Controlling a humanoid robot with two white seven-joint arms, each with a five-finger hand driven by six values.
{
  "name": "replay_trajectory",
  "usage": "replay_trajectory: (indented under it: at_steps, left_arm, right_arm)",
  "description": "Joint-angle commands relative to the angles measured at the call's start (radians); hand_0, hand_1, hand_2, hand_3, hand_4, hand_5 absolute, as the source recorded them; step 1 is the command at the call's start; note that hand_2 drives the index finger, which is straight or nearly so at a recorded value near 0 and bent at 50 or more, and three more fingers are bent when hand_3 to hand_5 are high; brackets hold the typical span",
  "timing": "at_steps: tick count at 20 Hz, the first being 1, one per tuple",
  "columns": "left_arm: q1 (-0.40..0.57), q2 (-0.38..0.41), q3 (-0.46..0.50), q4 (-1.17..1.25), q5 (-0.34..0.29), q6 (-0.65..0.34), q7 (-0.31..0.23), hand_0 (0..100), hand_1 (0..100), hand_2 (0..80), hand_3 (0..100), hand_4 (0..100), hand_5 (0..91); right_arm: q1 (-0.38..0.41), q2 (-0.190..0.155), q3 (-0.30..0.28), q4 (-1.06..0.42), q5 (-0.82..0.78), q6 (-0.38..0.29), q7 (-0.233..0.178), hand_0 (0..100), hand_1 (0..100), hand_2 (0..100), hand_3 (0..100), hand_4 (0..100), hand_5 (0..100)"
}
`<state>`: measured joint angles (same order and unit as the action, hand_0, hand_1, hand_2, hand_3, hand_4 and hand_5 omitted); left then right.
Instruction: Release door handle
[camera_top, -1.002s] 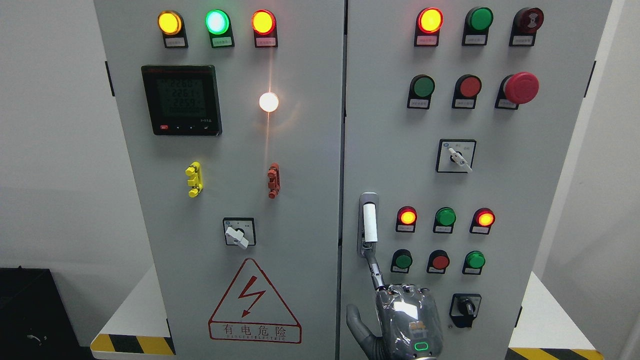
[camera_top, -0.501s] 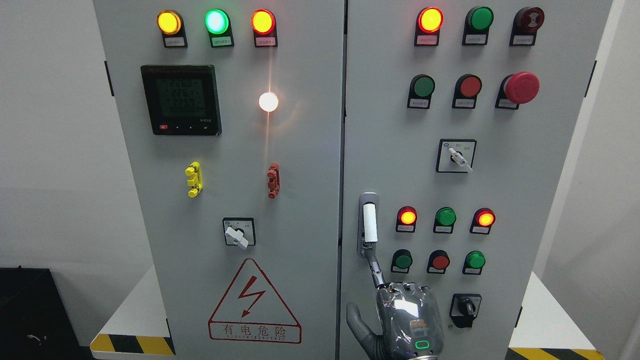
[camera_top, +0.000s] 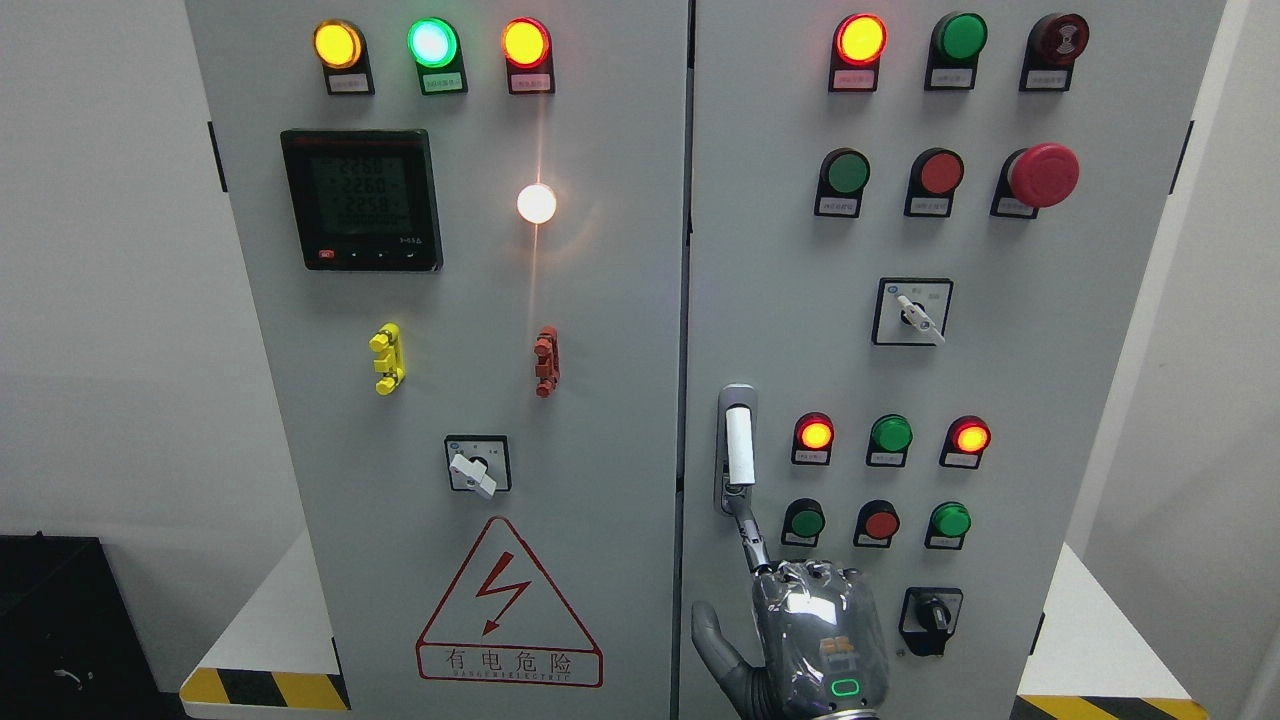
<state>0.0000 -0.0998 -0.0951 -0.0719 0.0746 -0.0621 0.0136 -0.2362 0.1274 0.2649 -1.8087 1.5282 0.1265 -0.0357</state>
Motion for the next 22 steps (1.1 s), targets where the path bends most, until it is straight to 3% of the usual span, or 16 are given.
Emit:
replay_trajectory:
  at_steps: [1,6,11,17,22]
  left_arm:
    - [0.017,0.0,0.0,0.0,0.001,-0.001,0.0,12,56,0.0,0,0,0.0]
    - [0.017,0.0,0.0,0.0,-0.001,-0.001,0.0,12,56,0.0,0,0,0.0]
    - [0.017,0.0,0.0,0.0,0.001,-0.001,0.0,12,56,0.0,0,0,0.0]
    - [0.017,0.0,0.0,0.0,0.001,-0.001,0.0,12,56,0.0,0,0,0.0]
    - [0.017,0.0,0.0,0.0,0.001,-0.001,0.0,12,56,0.0,0,0,0.0]
  right_arm:
    - [0.003,0.0,0.004,-0.027,0.0,-0.001,-0.001,48,27,15,100,98,100]
    - [0.005,0.001,-0.001,-0.044,-0.002,-0.001,-0.004,48,28,26,100,97,100]
    - [0.014,0.0,-0.009,-0.069,-0.005,-0.002,-0.006,53,28,49,100,96,100]
    - [0.044,0.0,-0.012,-0.116,-0.01,-0.005,0.002,54,25,64,100,96,100]
    - [0.054,-0.002,-0.013,-0.13,-0.011,-0.005,0.005,51,23,70,100,97,100]
